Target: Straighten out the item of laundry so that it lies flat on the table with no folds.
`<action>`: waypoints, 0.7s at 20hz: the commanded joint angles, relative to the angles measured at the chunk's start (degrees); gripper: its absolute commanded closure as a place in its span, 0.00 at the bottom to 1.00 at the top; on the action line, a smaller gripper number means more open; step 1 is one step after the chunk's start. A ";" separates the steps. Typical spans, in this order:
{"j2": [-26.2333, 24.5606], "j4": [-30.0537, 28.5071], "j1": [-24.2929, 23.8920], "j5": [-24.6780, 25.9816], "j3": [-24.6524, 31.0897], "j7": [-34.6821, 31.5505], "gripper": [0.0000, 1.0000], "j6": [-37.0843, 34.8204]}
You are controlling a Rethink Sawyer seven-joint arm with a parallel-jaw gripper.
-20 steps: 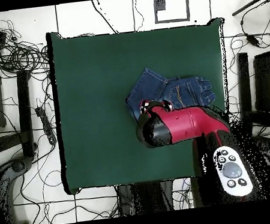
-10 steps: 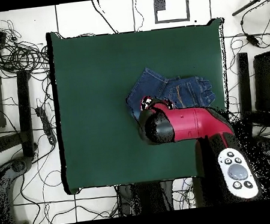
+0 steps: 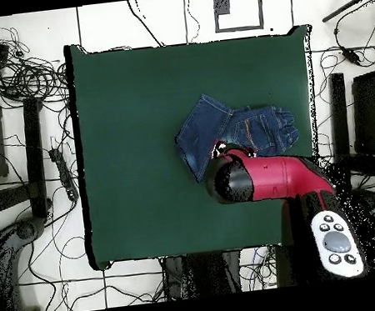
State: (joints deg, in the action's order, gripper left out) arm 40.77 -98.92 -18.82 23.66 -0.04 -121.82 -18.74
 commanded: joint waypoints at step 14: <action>1.34 -0.96 -4.49 2.23 5.66 2.16 0.00 -12.58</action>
State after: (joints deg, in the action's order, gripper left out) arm 39.92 -96.28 -25.49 27.84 -0.08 -121.82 -26.40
